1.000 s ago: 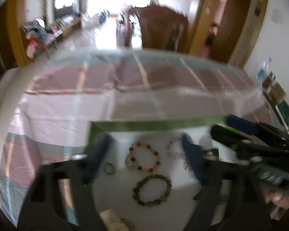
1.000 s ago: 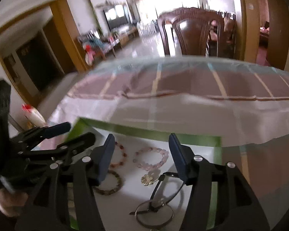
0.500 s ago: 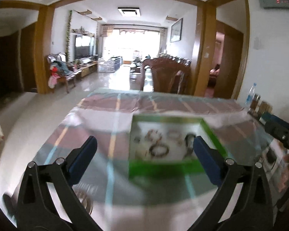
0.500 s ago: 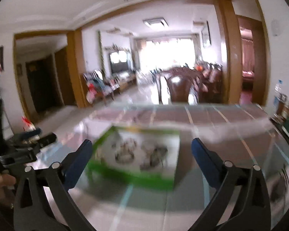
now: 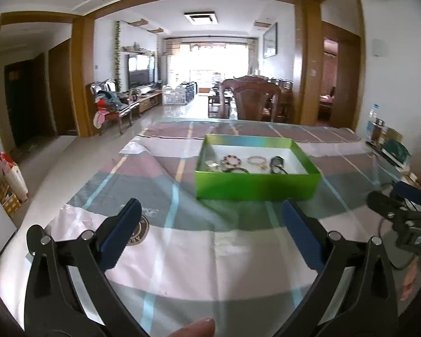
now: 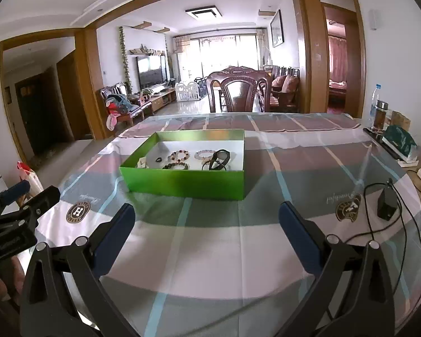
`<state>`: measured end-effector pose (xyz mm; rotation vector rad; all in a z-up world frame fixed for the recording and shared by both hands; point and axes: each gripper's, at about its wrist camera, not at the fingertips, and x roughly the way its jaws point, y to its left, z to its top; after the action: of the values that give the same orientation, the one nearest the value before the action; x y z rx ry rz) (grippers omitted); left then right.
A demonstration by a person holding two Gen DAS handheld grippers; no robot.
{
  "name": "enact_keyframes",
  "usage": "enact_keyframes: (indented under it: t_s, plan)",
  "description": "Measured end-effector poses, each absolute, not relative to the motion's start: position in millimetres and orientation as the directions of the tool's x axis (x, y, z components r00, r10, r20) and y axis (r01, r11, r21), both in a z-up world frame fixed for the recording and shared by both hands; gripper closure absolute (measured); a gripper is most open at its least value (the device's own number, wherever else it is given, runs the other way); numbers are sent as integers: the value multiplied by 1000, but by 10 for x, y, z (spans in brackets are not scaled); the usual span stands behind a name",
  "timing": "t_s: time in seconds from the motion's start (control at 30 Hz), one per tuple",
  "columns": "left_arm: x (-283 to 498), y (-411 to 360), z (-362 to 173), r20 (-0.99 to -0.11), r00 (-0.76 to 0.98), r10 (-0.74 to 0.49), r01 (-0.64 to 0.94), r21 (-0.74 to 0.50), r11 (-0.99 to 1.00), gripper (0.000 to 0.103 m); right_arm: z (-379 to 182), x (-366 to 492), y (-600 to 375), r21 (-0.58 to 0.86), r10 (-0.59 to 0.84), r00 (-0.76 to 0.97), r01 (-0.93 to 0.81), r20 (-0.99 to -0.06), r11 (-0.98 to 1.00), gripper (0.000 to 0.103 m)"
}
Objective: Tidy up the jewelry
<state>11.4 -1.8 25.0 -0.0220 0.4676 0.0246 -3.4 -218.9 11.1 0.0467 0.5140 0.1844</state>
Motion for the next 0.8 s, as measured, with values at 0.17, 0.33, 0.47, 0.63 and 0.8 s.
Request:
enact_keyframes:
  t_s: [0.17,0.33,0.47,0.63,0.8]
  plan:
    - [-80,-92,275,-456,889,-35,13,-52,999,4,74,-206,-2212,93,188,857,-163,-479,982,3]
    - [-124,-145,265,-487,872,-50,22,-62,998,4,38,-333,-2180,84,169,858,-147,-486,986,3]
    - [-155,-161,210,-504,864,-6,-5,-22,1000,4,73,-444,-2206,86,158,867,-133,-473,987,3]
    - [-223,-87,176,-509,860,-17,-6,-43,999,4,140,-577,-2250,101,152,877,-119,-455,988,3]
    - [-249,-45,239,-471,882,-5,-22,-51,998,4,168,-608,-2258,91,147,881,-118,-450,989,3]
